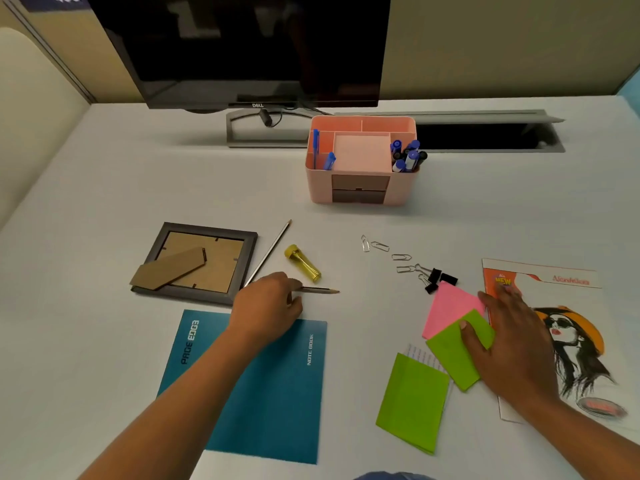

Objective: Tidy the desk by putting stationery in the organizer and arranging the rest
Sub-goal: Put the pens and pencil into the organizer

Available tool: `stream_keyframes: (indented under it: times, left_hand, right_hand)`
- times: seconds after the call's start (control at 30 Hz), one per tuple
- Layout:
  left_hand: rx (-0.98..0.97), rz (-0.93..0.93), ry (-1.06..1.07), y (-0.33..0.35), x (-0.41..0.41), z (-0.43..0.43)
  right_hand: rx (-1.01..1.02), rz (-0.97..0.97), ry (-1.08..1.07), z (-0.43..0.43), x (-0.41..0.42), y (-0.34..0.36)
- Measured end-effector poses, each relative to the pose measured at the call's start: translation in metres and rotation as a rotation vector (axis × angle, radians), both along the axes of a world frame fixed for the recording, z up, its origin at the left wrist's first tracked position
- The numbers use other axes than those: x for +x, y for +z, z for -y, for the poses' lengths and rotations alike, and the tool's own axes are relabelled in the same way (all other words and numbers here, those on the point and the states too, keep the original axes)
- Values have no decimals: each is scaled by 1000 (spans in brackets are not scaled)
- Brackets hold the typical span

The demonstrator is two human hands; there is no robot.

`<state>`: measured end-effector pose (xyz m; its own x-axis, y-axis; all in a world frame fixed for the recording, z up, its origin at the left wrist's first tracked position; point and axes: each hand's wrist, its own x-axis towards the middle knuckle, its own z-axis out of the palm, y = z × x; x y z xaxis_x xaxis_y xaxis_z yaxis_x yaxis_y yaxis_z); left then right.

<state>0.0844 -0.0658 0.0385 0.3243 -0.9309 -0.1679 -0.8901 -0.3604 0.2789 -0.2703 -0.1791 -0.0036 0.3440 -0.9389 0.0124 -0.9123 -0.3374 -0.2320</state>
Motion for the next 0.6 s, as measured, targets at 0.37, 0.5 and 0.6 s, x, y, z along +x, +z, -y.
stream_keyframes:
  times: [0.37, 0.5, 0.6]
  left_hand:
    - [31, 120, -138, 5, -3, 13]
    - [-111, -14, -113, 26, -7, 16]
    - [-295, -211, -26, 51, -4, 26]
  right_hand:
    - [-11, 16, -2, -2, 1, 0]
    - [-7, 13, -5, -2, 0, 0]
    - [-9, 4, -2, -1, -1, -1]
